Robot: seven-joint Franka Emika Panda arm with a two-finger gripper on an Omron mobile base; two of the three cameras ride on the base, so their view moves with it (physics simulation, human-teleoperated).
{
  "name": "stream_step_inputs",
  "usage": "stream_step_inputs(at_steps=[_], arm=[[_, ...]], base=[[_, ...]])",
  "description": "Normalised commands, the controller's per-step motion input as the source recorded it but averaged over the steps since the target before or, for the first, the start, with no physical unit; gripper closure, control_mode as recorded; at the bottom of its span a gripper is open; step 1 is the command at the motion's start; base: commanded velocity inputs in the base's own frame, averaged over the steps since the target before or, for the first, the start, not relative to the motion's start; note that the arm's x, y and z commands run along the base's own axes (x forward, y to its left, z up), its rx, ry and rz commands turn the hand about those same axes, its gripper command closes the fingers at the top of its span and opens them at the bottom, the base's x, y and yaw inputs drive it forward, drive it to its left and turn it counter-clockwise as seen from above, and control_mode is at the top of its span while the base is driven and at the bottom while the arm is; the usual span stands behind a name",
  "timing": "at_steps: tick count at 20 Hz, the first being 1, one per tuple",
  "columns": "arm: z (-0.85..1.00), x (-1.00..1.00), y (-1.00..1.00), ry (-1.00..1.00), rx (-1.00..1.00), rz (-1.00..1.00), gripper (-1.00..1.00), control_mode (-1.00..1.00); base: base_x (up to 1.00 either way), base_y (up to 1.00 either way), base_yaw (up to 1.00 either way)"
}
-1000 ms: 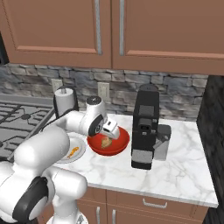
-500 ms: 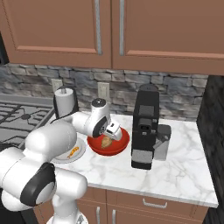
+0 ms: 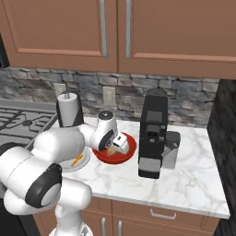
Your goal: Place the shrimp on the plate and place the onion on the same plate.
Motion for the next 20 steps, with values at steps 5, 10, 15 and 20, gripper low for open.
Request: stream_step_inputs(at_steps=[5,10,15,20], arm=[[-0.04,0.1,0.0,0.0,0.0,-0.01,-1.0,-1.0],[0.0,0.21,0.0,0.0,0.0,0.0,-1.0,-1.0],[-0.01,0.14,0.0,0.0,0.0,0.0,-1.0,-1.0],[-0.01,0.0,0.0,0.0,0.0,0.0,-1.0,-1.0]], base=[[0.0,0.0,0.0],[0.0,0.0,0.0],[0.0,0.0,0.0],[0.0,0.0,0.0]])
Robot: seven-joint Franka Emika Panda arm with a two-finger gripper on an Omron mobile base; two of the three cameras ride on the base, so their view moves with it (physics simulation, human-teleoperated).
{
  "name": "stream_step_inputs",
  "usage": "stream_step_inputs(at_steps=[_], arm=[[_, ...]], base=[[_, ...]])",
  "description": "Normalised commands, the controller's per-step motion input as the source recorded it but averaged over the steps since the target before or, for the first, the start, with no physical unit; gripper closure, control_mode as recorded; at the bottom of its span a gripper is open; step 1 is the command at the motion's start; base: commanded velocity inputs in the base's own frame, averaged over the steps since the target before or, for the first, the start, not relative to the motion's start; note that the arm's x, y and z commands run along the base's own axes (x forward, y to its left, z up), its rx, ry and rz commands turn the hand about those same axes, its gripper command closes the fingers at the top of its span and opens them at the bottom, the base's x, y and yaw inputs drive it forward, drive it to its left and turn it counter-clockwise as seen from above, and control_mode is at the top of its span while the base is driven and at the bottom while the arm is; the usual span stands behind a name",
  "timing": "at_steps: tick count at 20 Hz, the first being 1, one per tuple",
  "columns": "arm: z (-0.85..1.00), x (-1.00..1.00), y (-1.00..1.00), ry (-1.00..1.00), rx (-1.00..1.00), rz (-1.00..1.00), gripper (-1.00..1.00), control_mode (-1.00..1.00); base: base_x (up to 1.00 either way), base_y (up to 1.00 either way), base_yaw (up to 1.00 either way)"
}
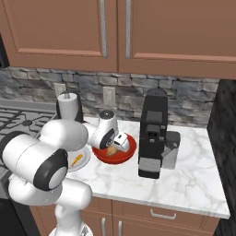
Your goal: Place the shrimp on the plate and place the onion on the same plate.
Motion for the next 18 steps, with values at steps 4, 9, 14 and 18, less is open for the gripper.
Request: stream_step_inputs(at_steps=[4,9,14,18], arm=[[-0.07,-0.01,0.0,0.0,0.0,0.0,-1.0,-1.0],[-0.12,-0.09,0.0,0.01,0.0,0.0,-1.0,-1.0],[-0.17,-0.05,0.0,0.01,0.0,0.0,1.0,-1.0],[-0.04,0.0,0.0,0.0,0.0,0.0,1.0,-1.0]], base=[[0.0,0.0,0.0],[0.0,0.0,0.0],[0.0,0.0,0.0],[0.0,0.0,0.0]])
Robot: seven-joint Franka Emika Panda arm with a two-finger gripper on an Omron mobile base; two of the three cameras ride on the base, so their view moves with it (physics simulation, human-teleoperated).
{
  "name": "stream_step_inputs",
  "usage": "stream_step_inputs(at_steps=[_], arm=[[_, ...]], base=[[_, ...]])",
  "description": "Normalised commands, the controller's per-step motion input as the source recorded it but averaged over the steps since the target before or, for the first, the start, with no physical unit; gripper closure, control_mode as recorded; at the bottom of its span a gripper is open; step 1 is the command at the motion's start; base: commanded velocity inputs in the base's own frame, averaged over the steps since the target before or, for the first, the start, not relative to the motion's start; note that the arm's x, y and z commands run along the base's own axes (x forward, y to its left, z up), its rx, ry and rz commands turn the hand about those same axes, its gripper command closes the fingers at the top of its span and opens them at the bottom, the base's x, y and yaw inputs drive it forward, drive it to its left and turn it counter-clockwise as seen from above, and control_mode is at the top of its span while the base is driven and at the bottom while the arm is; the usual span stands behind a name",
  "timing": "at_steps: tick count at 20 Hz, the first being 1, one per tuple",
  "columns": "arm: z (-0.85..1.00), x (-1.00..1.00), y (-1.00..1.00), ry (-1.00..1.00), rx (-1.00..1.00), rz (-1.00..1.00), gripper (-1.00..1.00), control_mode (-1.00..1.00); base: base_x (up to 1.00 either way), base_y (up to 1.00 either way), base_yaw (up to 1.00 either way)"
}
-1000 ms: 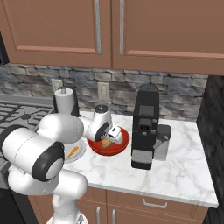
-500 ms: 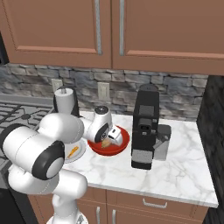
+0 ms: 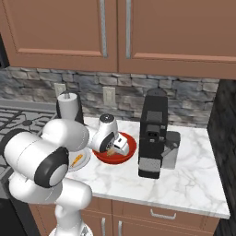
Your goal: Place the shrimp on the plate and place the onion on the same plate.
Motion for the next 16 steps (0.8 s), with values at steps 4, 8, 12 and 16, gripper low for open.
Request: stream_step_inputs(at_steps=[4,8,12,16], arm=[[0.0,0.0,0.0,0.0,0.0,0.0,1.0,-1.0],[0.05,0.0,0.0,-0.01,0.0,0.0,1.0,-1.0],[0.48,-0.09,0.0,-0.09,-0.02,0.0,1.0,-1.0],[0.75,-0.46,0.0,-0.11,-0.02,0.0,1.0,-1.0]], base=[[0.0,0.0,0.0],[0.0,0.0,0.0],[0.0,0.0,0.0],[0.0,0.0,0.0]])
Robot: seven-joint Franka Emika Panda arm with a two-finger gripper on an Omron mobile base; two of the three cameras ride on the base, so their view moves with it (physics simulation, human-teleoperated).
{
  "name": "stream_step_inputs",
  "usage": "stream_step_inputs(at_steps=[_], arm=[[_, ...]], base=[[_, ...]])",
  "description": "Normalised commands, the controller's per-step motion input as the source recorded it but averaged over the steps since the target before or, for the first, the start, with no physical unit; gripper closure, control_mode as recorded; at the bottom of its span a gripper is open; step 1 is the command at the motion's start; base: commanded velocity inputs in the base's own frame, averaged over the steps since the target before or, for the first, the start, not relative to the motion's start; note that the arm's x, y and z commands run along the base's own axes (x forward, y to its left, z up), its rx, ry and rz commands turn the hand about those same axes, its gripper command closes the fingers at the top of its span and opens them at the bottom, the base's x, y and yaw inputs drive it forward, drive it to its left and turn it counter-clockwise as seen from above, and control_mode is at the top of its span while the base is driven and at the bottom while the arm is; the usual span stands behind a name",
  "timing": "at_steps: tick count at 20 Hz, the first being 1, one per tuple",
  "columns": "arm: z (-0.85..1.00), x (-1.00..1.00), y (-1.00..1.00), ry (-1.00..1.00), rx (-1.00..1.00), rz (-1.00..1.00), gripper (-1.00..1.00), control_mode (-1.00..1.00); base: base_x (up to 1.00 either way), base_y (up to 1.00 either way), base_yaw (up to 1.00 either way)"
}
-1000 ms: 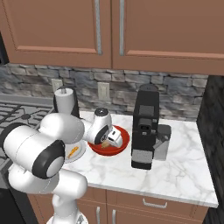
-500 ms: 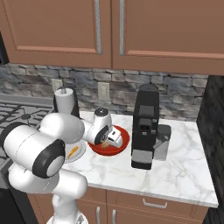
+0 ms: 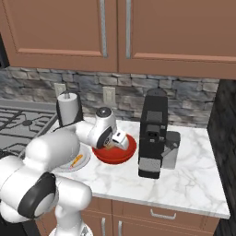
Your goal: Place the shrimp on the plate and place the onion on the same plate.
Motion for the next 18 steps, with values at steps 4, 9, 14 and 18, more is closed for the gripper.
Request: stream_step_inputs(at_steps=[4,9,14,18], arm=[[0.75,-0.92,0.27,-0.06,-0.05,0.0,1.0,-1.0],[0.58,-0.98,0.73,0.0,-0.05,0.0,1.0,-1.0],[0.55,-0.79,0.93,0.0,-0.02,0.03,1.0,-1.0],[0.71,-0.42,0.63,0.0,0.0,0.06,1.0,-1.0]], base=[[0.0,0.0,0.0],[0.0,0.0,0.0],[0.0,0.0,0.0],[0.0,0.0,0.0]])
